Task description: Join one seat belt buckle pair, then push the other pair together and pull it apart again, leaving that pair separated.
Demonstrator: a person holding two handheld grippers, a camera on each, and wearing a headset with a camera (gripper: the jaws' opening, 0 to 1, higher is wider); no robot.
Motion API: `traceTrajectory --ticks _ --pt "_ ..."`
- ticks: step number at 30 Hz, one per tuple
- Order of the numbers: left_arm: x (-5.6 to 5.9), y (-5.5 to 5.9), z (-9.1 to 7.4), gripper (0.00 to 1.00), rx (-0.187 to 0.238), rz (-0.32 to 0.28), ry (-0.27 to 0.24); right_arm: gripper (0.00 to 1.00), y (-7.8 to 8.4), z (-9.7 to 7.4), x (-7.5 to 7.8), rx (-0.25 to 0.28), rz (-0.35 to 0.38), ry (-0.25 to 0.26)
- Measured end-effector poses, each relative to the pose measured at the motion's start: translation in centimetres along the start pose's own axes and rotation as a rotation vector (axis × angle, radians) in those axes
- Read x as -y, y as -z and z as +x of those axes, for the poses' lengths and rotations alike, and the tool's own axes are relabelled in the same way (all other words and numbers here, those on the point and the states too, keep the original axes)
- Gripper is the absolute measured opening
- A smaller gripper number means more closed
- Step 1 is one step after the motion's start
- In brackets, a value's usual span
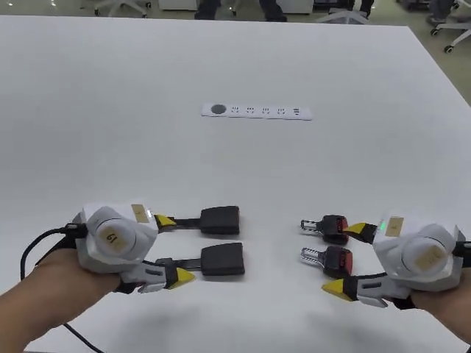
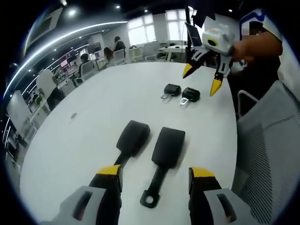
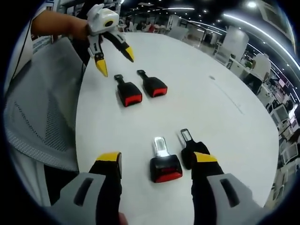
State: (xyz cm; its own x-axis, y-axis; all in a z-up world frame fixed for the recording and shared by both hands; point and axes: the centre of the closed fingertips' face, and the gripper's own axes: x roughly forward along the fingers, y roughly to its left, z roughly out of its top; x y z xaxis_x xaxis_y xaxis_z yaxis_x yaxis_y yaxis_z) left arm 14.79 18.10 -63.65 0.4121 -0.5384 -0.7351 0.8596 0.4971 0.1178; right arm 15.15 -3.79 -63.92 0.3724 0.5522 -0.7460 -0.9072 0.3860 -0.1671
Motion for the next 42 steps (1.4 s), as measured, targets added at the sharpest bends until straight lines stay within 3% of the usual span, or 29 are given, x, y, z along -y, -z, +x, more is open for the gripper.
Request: traceTrajectory --ticks 4,6,13,17,26,29,36,42 --pt "0.2 0.0 1.1 0.56 -0.001 0.015 0.023 0.58 0.7 0.5 0.2 -0.02 0.004 -0.013" --pt "0.5 -0.6 1.5 0.53 0.009 0.046 0.044 0.56 1.1 0.7 0.4 -0.03 0.006 -0.023" --pt "0.7 -0.6 2.7 0.48 -0.011 0.065 0.072 0.46 1.9 1.2 0.7 -0.058 0.015 -0.047" --pt "0.9 0.1 3.4 0.48 -0.055 0.101 0.097 0.43 2.3 1.5 0.8 -0.068 0.016 -0.055" --pt "0.7 -0.2 4.4 0.42 -0.071 0.09 0.116 0.39 3.1 2.1 1.2 -0.097 0.016 -0.083" --pt "0.9 -0.1 4.8 0.4 -0.073 0.082 0.149 0.37 3.6 2.4 1.4 -0.106 0.025 -0.101" --pt "2.3 -0.2 5.5 0.34 -0.109 0.16 0.219 0.34 4.2 2.8 1.5 -0.129 0.011 -0.129" --pt "2.0 0.5 6.2 0.33 -0.14 0.211 0.226 0.34 4.3 3.2 1.3 -0.127 -0.037 -0.169"
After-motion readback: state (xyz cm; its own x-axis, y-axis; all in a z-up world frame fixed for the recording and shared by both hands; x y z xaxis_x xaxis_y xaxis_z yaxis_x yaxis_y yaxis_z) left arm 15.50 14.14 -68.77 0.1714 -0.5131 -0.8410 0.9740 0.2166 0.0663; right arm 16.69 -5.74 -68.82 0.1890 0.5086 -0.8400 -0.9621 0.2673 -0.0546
